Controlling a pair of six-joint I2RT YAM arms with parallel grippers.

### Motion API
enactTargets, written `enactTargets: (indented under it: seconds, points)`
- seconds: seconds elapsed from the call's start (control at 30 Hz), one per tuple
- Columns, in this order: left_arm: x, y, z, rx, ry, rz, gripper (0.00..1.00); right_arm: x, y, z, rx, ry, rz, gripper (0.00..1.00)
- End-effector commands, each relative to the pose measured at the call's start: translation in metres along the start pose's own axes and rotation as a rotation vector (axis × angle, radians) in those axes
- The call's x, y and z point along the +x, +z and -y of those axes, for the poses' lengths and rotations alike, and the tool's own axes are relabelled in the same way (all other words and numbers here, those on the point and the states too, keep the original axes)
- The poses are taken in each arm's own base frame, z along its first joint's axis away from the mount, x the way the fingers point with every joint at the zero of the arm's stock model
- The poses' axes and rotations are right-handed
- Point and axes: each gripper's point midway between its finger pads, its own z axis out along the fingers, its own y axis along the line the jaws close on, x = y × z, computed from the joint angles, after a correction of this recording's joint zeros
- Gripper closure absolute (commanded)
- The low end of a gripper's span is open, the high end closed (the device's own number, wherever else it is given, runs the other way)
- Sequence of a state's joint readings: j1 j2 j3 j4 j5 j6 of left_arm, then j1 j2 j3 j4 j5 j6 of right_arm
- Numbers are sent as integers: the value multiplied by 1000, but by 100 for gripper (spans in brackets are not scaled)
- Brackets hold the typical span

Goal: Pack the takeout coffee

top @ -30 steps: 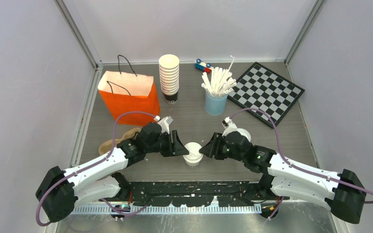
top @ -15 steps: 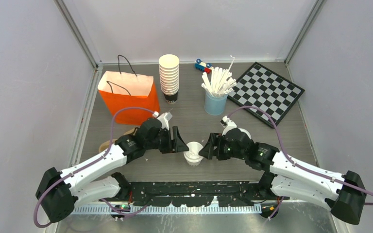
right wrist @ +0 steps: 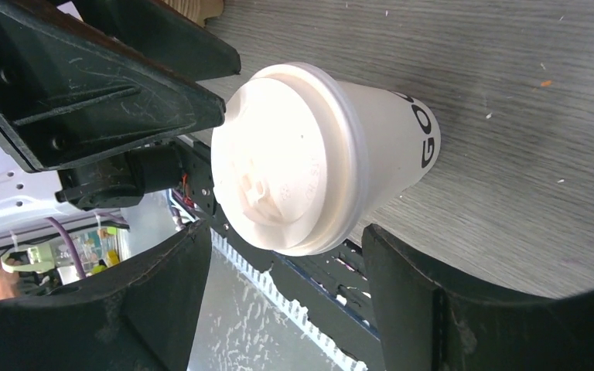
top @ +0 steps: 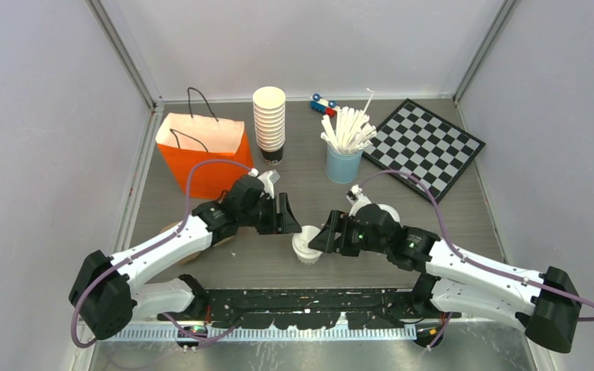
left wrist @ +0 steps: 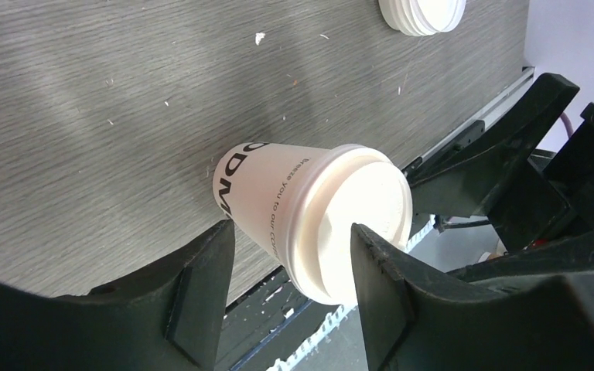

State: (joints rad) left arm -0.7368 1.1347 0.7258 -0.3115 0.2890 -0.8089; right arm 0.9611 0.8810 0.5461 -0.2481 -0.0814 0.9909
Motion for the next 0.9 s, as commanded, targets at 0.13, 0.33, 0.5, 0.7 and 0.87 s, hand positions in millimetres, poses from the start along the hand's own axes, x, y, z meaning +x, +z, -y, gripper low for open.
enactTargets:
  seconds: [0.13,0.33,0.5,0.7,0.87]
  points:
    - [-6,2,7,28,36,-6,44,-1,12,-12,-48,66,18,25]
    - [1,4,1,27,20,-10,47,4,23,-2,-30,79,11,31]
    - [8,7,-6,13,5,-26,48,12,28,11,-23,94,4,44]
    - [17,10,-18,-8,-15,-34,51,30,33,42,29,109,-15,49]
    - [23,11,-30,-46,-24,-33,52,40,36,67,78,116,-21,50]
